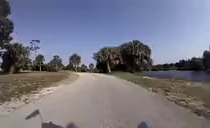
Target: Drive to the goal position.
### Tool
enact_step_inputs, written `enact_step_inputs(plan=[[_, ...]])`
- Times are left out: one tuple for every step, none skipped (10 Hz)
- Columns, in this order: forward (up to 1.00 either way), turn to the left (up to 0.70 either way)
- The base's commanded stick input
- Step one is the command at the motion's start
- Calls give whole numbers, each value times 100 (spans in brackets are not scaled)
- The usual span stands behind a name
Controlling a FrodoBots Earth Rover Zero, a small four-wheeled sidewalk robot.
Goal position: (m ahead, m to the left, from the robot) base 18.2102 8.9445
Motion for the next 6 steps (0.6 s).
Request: enact_step_inputs(plan=[[100,3],[100,3],[100,3],[100,3],[100,3],[100,3]])
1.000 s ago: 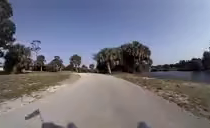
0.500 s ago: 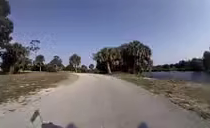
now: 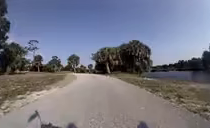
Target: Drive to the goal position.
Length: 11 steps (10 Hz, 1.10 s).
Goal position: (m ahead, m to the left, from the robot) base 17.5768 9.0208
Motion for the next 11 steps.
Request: enact_step_inputs(plan=[[100,3],[100,3],[100,3],[100,3],[100,3],[100,3],[100,3],[100,20],[100,36],[100,40],[100,40]])
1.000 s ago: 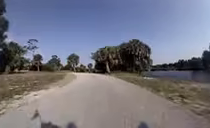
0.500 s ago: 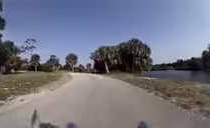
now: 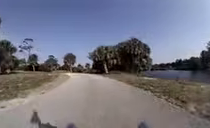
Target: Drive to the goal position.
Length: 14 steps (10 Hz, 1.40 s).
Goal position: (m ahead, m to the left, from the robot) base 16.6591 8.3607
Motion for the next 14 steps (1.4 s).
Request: enact_step_inputs(plan=[[100,40],[100,13],[100,2],[100,3],[100,3],[100,3],[100,3],[100,3],[100,3],[100,3],[100,3],[100,3],[100,3],[100,3]])
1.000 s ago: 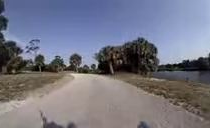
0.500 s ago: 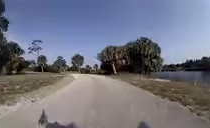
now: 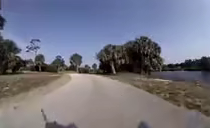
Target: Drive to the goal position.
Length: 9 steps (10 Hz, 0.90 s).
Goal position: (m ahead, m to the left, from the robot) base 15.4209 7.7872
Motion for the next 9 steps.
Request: enact_step_inputs(plan=[[100,3],[100,6],[100,26],[100,39],[100,34],[100,30],[100,25],[100,21],[100,17]])
